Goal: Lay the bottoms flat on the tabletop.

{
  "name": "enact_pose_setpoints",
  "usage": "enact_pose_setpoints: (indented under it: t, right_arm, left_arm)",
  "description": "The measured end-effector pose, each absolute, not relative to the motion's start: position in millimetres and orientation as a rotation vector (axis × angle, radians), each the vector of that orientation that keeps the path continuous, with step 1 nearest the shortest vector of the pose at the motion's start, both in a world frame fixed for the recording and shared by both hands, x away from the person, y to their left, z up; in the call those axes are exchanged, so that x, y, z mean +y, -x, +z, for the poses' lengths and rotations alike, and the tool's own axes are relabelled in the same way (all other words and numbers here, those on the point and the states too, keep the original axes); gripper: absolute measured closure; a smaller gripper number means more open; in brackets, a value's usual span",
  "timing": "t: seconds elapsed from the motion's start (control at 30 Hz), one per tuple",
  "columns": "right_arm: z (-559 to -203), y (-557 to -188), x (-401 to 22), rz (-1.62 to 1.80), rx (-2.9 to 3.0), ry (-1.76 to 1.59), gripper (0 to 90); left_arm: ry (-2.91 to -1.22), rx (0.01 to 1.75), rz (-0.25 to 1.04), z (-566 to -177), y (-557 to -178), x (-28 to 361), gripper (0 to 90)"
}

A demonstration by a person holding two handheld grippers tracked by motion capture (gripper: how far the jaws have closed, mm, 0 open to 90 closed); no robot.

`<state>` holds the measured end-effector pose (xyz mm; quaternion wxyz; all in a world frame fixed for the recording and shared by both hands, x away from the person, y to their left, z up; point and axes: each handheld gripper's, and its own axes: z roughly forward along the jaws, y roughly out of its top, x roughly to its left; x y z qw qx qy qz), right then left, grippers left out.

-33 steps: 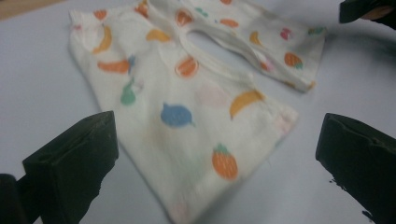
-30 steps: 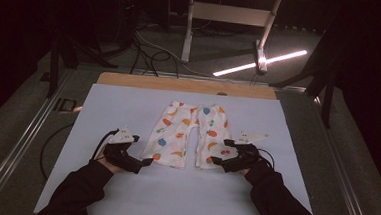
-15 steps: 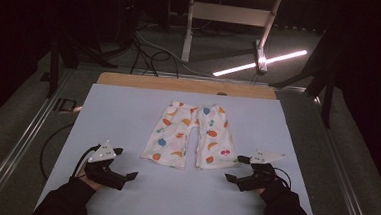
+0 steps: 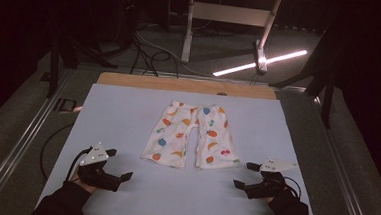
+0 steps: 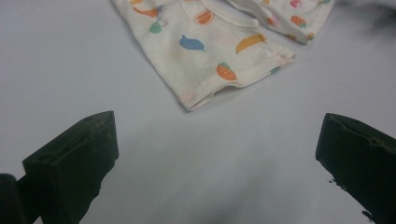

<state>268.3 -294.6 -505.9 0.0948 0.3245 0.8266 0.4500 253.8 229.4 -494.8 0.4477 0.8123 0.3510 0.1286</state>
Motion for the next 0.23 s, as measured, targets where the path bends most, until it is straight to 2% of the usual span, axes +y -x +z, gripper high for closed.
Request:
enact_pose_setpoints:
  t: [0.23]
  right_arm:
    - [-508.0,-268.4,-288.6,1.294,2.471,-0.938,12.9]
  left_arm:
    - [-2.020,0.855,0.307,-495.8,-252.2,227.7,0.0]
